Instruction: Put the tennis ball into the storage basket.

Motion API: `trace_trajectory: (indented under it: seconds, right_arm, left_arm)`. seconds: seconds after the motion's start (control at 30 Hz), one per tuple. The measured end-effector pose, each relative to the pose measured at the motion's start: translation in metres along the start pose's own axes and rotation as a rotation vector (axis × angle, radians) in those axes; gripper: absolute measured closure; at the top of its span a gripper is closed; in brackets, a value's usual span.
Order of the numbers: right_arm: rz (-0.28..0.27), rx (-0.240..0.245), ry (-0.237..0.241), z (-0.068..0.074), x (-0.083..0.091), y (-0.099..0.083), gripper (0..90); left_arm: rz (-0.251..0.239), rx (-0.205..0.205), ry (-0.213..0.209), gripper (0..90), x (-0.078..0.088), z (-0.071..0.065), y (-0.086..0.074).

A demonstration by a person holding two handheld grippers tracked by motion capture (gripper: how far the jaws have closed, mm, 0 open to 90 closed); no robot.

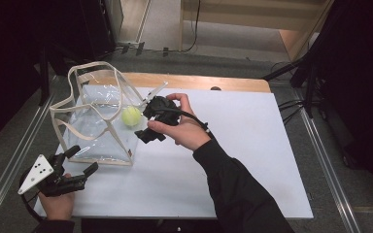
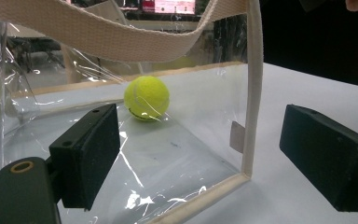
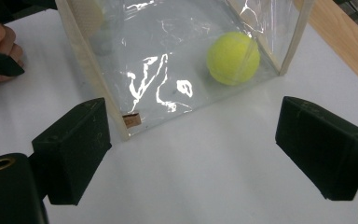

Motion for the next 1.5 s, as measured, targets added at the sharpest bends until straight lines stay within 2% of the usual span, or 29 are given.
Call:
trace_trajectory:
  seconds: [0.23, 0.3, 0.5, 0.63, 0.73, 0.9, 1.13, 1.3, 1.5]
  right_arm:
    - [-0.002, 0.001, 0.006, 0.0, -0.003, -0.011, 9.0]
    - [0.003, -0.005, -0.001, -0.001, -0.005, -0.018, 12.0]
    - [-0.002, -0.033, 0.006, -0.005, -0.007, -0.031, 12.0]
    - [0.015, -0.059, 0.001, -0.008, -0.008, -0.045, 11.8]
    - [0.021, -0.057, -0.005, -0.01, -0.008, -0.053, 11.2]
    - [-0.003, -0.055, -0.044, -0.015, -0.006, -0.064, 8.9]
    - [-0.041, -0.055, -0.042, -0.017, -0.002, -0.081, 7.3]
    - [-0.056, -0.055, -0.033, -0.016, -0.001, -0.091, 1.1]
    - [-0.092, -0.084, -0.037, -0.021, 0.003, -0.107, 1.0]
  left_arm:
    - [0.0, -0.001, 0.001, 12.8, 0.0, 0.0, 0.0]
    - [0.001, -0.002, 0.0, 12.8, 0.0, 0.0, 0.0]
    - [0.008, -0.008, 0.001, 12.8, 0.0, 0.0, -0.001]
    - [0.01, -0.011, 0.001, 12.8, 0.0, -0.001, -0.001]
    - [0.008, -0.011, 0.001, 12.9, -0.001, -0.001, -0.001]
    - [0.008, -0.013, 0.0, 12.8, -0.001, -0.001, -0.001]
    - [0.012, -0.016, 0.001, 12.8, -0.001, -0.001, -0.001]
    - [0.012, -0.015, 0.002, 12.8, -0.001, -0.001, -0.001]
    - [0.012, -0.015, 0.002, 12.8, -0.001, -0.001, -0.001]
Point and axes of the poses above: each handheld gripper's, and its own axes: x roughly backward along the jaws, y roughly out of its top, z roughly to its left, the point moved 10 cm from there along -x, roughly forward along the jaws, and after that the axes turned 4 degrees about y, right-handed, at the moved point
